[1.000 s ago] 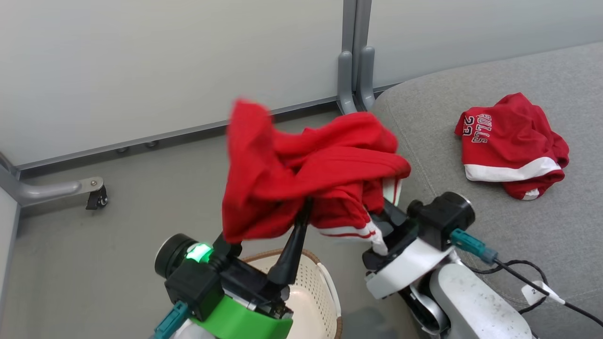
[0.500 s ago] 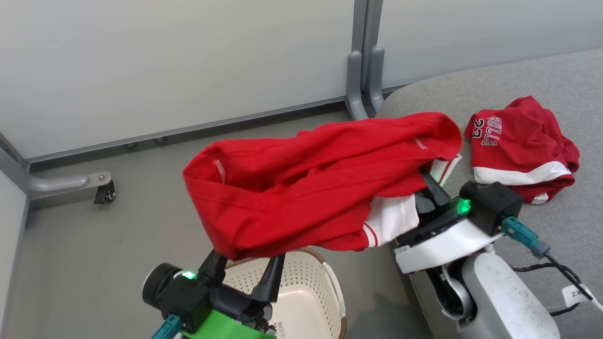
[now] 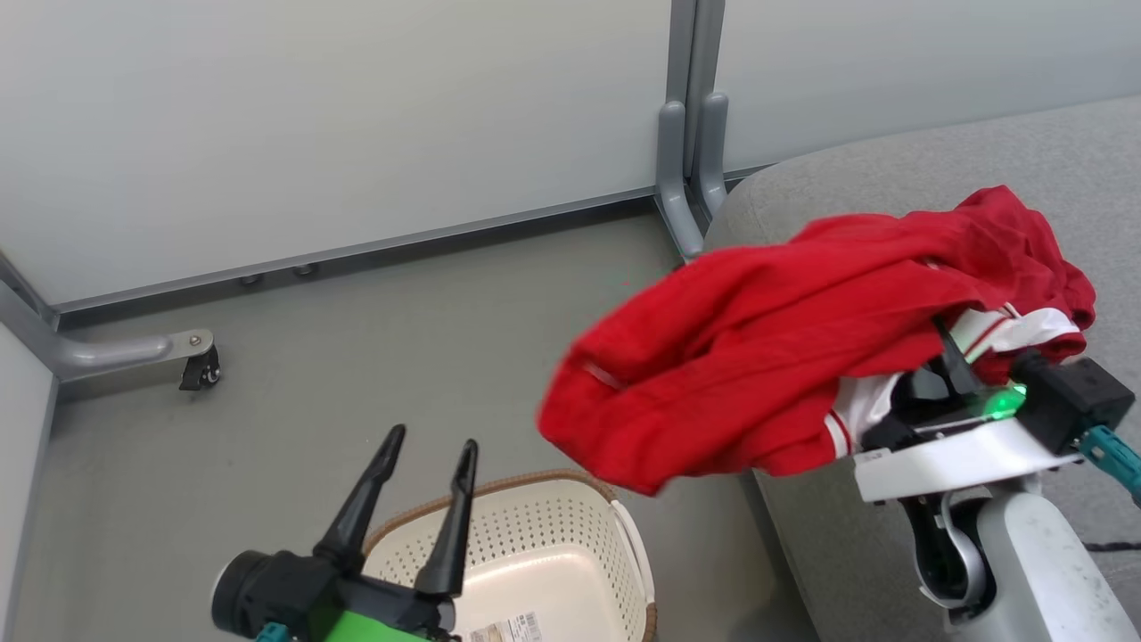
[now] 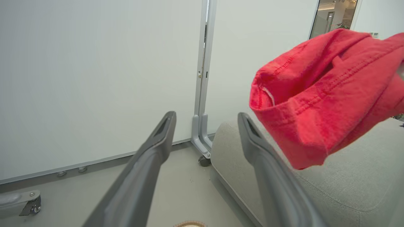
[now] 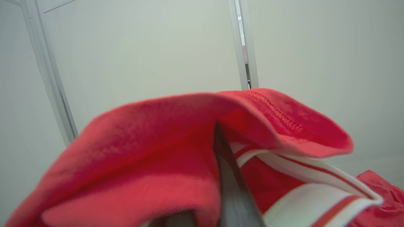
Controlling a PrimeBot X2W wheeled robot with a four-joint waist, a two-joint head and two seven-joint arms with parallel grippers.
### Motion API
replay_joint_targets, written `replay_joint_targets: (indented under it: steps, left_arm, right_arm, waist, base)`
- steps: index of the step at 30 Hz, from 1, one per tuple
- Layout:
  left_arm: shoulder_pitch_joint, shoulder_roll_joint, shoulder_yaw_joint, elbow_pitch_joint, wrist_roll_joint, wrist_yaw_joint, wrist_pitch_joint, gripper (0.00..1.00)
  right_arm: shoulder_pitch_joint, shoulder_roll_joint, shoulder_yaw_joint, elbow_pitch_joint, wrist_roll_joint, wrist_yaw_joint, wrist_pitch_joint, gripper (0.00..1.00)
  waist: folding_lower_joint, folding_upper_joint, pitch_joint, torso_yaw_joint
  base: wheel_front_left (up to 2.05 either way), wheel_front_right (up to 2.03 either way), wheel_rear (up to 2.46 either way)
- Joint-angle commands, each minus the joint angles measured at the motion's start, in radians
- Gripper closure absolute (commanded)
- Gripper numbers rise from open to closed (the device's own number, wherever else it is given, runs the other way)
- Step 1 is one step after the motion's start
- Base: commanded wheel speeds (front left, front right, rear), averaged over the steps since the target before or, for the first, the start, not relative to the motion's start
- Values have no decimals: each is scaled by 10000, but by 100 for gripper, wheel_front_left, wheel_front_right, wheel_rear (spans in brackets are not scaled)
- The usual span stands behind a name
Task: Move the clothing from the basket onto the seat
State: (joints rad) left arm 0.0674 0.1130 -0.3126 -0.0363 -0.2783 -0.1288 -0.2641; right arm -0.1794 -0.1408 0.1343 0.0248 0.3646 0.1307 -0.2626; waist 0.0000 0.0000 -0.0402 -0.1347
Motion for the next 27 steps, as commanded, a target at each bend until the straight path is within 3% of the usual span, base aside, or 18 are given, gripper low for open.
replay_joint_targets:
  steps: [1, 15, 27]
  left_arm:
    - [218, -29, 220, 43, 63, -35, -2, 0]
    - [1037, -609, 3304, 1594, 770, -34, -2, 0]
    - [900, -617, 3242, 1817, 114, -34, -3, 0]
  right_arm:
    - [219, -50, -157, -80, 12, 0, -31, 100]
    - [1073, 54, -1023, -256, 59, 0, -31, 100]
    - [988, 63, -1089, -151, 16, 0, -33, 100]
  waist:
    - [0, 0, -26, 9]
    - [0, 0, -118, 176]
    - [0, 0, -128, 248]
  base:
    - [0, 0, 0]
    - [0, 0, 0]
    - [0, 0, 0]
